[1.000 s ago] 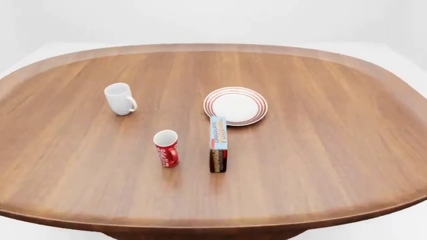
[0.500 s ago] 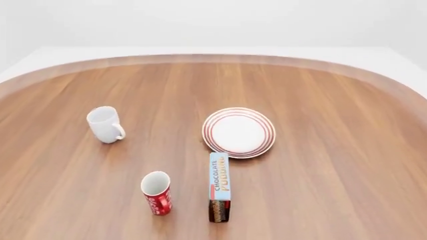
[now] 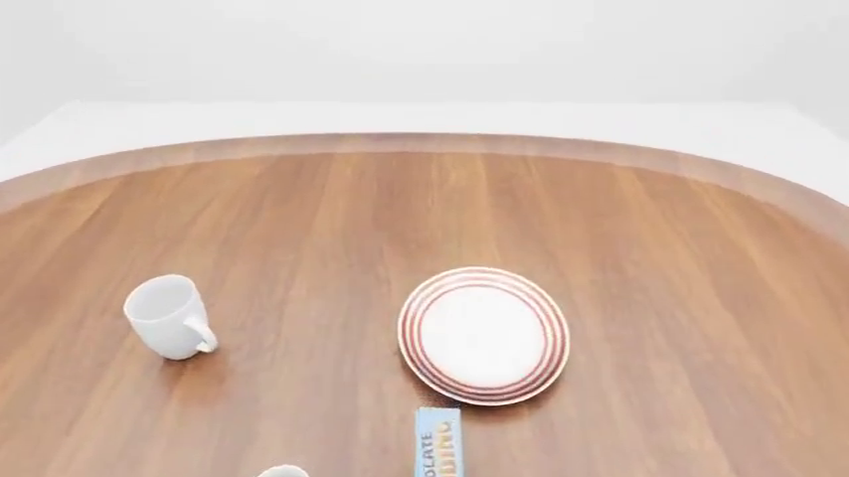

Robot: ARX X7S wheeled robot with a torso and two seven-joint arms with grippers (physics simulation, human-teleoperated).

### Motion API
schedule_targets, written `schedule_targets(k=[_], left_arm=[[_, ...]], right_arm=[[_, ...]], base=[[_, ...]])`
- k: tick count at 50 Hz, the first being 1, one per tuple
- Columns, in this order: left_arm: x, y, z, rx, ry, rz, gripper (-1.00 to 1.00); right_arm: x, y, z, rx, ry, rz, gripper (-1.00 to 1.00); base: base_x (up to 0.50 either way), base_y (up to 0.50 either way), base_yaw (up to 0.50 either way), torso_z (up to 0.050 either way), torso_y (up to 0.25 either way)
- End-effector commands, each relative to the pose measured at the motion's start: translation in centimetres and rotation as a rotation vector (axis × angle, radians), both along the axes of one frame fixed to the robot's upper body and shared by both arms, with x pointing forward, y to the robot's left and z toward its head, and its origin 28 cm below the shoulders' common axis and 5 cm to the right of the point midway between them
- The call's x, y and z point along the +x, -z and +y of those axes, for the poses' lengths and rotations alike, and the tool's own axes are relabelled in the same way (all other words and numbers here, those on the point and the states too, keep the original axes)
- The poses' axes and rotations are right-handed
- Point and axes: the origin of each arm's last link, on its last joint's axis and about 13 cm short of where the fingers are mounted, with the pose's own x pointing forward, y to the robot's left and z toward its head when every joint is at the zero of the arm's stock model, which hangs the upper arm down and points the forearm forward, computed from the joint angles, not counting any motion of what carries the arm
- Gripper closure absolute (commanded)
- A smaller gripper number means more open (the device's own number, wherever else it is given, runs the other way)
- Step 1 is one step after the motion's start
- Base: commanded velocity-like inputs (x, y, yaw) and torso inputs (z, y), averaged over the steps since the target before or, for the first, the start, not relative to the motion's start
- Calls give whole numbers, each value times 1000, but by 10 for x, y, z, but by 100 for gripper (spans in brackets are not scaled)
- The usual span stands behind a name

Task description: Pick up the white mug and put it on the plate, and put the chocolate pudding to the right of the plate.

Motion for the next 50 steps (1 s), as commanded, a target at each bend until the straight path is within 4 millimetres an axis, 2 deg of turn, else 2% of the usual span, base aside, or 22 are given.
schedule_targets(k=[1, 20, 25, 32, 45, 50], left_arm=[[0, 0, 0, -1, 1, 2, -100], [0, 1, 0, -1, 0, 1, -100], [0, 2, -1, 0, 1, 5, -100], [1, 2, -1, 1, 6, 10, -100], [3, 3, -2, 5, 13, 31, -100], [8, 6, -3, -1, 30, 81, -100]], right_arm=[[0, 1, 1, -8, -6, 8, -100], [0, 2, 3, -31, -6, 13, -100], [3, 5, 1, -24, 52, 12, -100], [2, 4, 3, -45, 76, 9, -100], [3, 5, 4, -72, 105, 14, -100], [3, 6, 2, -51, 123, 16, -100]], base=[[500, 0, 0, 0, 10], [500, 1, 0, 0, 1], [500, 9, 0, 0, 0], [13, 15, 0, 0, 0], [97, 501, 0, 0, 0], [29, 45, 0, 0, 0]])
